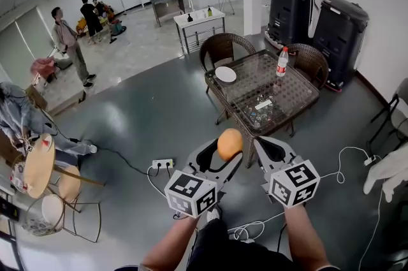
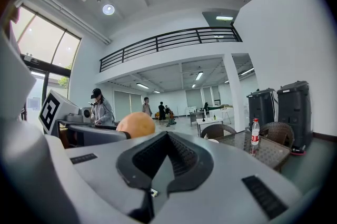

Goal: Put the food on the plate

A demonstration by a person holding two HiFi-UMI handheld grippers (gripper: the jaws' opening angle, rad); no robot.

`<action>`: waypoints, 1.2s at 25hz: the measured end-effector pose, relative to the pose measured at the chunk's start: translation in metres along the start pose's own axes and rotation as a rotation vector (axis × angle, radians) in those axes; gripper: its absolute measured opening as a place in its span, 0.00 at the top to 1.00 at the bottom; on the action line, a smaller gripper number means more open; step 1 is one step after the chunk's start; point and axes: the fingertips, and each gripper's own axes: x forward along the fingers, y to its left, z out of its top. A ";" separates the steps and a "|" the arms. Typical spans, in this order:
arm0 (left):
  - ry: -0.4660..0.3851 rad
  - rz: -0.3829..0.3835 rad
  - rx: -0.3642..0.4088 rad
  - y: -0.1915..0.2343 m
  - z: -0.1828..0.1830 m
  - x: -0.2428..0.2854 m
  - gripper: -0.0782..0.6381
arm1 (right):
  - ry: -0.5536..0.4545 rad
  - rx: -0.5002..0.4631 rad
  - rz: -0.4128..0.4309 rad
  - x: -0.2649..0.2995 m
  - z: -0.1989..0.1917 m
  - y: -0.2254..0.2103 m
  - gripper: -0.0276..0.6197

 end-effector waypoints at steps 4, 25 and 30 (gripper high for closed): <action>-0.004 -0.020 -0.008 0.039 0.010 0.011 0.48 | 0.006 0.001 -0.020 0.040 0.006 -0.004 0.95; 0.009 -0.066 -0.023 0.180 0.039 0.056 0.48 | 0.017 -0.004 -0.083 0.186 0.027 -0.032 0.95; 0.009 -0.035 -0.020 0.206 0.043 0.084 0.48 | 0.004 -0.010 -0.059 0.217 0.033 -0.058 0.95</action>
